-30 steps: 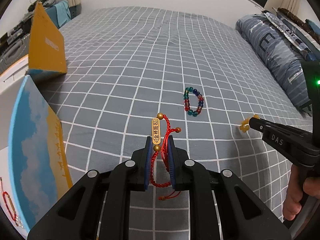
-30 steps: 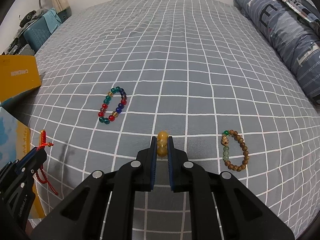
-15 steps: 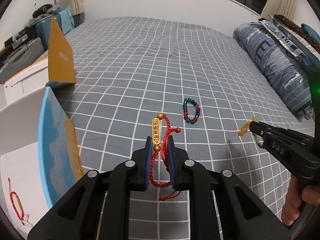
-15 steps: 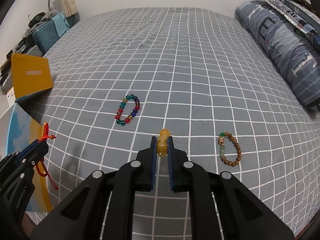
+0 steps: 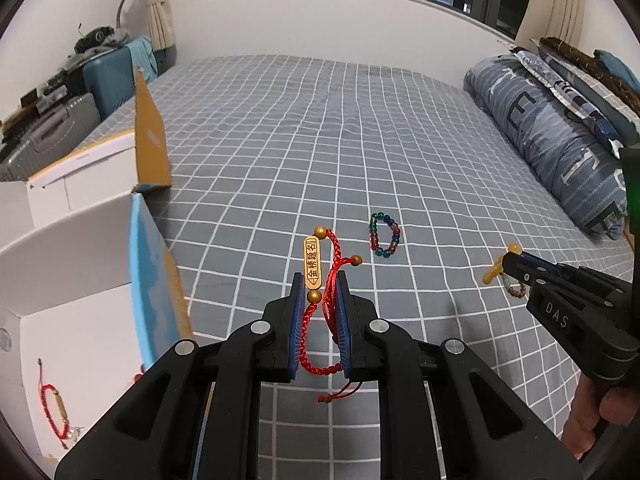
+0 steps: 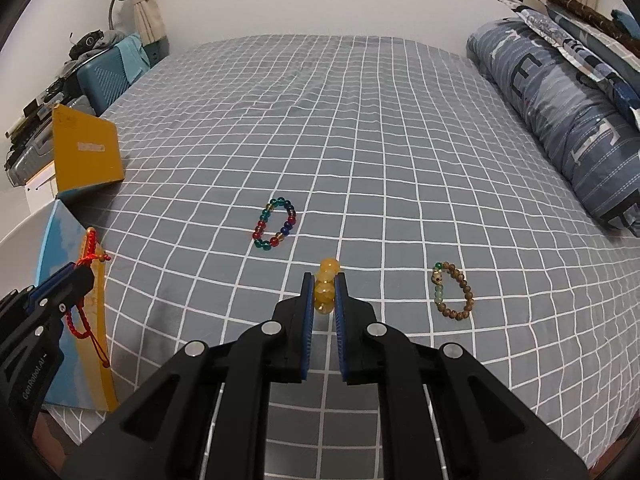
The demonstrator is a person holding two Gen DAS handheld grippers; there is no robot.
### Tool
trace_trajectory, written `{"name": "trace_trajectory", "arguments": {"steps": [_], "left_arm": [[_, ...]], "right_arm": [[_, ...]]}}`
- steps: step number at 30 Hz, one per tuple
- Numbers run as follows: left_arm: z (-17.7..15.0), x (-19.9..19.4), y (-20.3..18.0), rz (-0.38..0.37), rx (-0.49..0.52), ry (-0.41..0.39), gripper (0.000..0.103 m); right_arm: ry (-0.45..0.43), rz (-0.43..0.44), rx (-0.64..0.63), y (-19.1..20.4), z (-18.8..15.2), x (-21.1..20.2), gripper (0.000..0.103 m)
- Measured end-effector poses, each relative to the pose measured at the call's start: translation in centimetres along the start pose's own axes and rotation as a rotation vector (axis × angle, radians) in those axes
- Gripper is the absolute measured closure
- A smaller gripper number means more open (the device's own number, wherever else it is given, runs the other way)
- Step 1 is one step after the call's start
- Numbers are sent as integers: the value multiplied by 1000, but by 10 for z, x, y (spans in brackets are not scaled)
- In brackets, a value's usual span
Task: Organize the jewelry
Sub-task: 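Carry the red cord and amber bracelets with both tools over the box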
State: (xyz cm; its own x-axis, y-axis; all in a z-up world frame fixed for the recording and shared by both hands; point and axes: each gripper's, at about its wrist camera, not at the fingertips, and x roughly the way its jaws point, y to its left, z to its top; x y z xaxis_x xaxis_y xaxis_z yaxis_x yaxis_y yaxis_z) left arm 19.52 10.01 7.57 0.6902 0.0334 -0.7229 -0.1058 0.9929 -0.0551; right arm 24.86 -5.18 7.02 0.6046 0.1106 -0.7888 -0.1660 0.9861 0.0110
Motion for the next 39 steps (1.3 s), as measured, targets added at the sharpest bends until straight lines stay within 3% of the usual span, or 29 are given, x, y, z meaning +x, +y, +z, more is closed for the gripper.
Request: {"name": "trace_trajectory", "arguments": {"steps": [17, 39], "left_arm": [[-5, -36, 25, 45, -4, -44, 89], [-21, -95, 144, 195, -144, -81, 89]], "right_arm": [[-53, 55, -42, 39, -9, -36, 94], [-124, 221, -182, 174, -7, -72, 94]]}}
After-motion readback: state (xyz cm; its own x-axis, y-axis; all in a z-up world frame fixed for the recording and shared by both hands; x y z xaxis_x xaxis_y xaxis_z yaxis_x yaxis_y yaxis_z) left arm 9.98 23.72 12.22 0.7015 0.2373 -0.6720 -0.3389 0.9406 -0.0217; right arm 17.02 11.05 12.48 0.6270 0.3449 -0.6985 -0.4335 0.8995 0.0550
